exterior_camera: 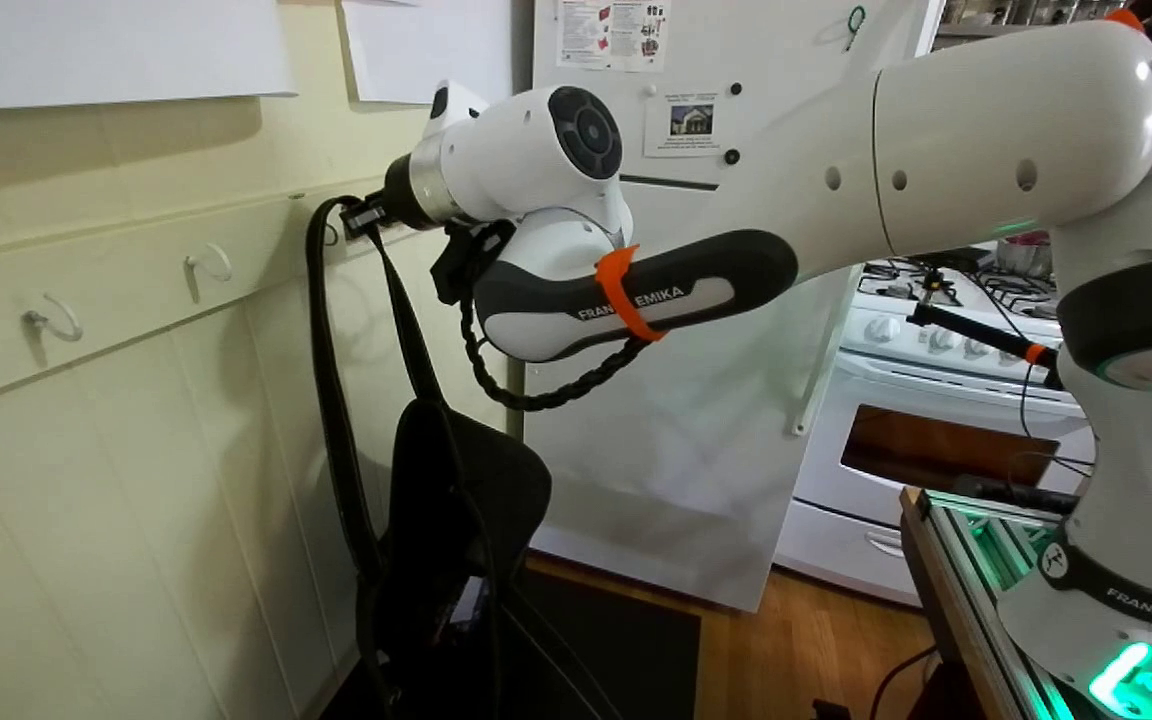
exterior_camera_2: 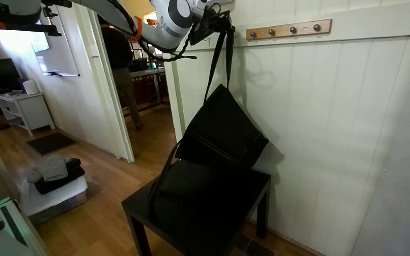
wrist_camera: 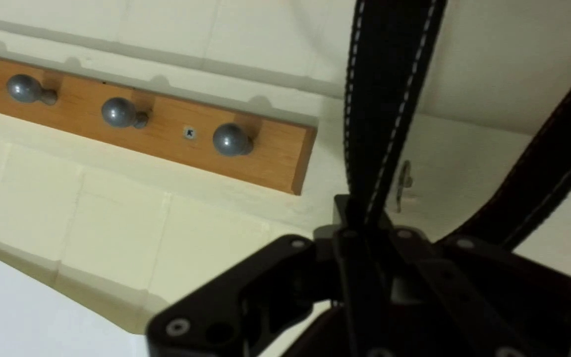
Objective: Put the bag on the hook
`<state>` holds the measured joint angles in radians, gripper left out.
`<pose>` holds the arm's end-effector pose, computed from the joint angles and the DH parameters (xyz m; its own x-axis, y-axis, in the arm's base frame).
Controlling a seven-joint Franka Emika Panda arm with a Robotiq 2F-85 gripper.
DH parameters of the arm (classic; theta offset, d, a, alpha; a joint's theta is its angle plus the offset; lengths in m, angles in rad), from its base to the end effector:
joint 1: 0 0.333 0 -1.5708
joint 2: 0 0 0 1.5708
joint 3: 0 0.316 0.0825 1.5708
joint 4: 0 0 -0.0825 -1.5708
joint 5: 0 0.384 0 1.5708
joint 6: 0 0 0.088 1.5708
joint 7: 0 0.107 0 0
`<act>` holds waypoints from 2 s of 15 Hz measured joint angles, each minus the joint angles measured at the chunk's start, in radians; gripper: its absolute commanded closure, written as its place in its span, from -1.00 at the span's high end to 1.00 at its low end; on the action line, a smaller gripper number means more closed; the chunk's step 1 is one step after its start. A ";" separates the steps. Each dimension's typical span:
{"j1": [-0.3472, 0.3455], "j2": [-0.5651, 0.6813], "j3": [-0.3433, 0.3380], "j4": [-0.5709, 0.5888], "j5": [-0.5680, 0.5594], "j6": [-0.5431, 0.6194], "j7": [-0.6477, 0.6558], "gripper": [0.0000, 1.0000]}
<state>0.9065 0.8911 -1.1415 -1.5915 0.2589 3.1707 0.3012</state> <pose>0.7316 0.0716 0.4630 0.3842 0.1471 0.9115 -0.2777 -0.9231 0.2660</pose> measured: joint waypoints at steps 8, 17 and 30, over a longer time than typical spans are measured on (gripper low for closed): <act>-0.042 0.038 -0.006 0.066 0.006 -0.004 0.035 -0.96; -0.110 0.077 0.003 0.171 -0.010 -0.084 0.083 -0.96; -0.169 0.074 0.061 0.246 -0.090 -0.155 0.110 -0.08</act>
<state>0.7370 0.9655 -1.0809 -1.3457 0.1685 3.0161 0.4115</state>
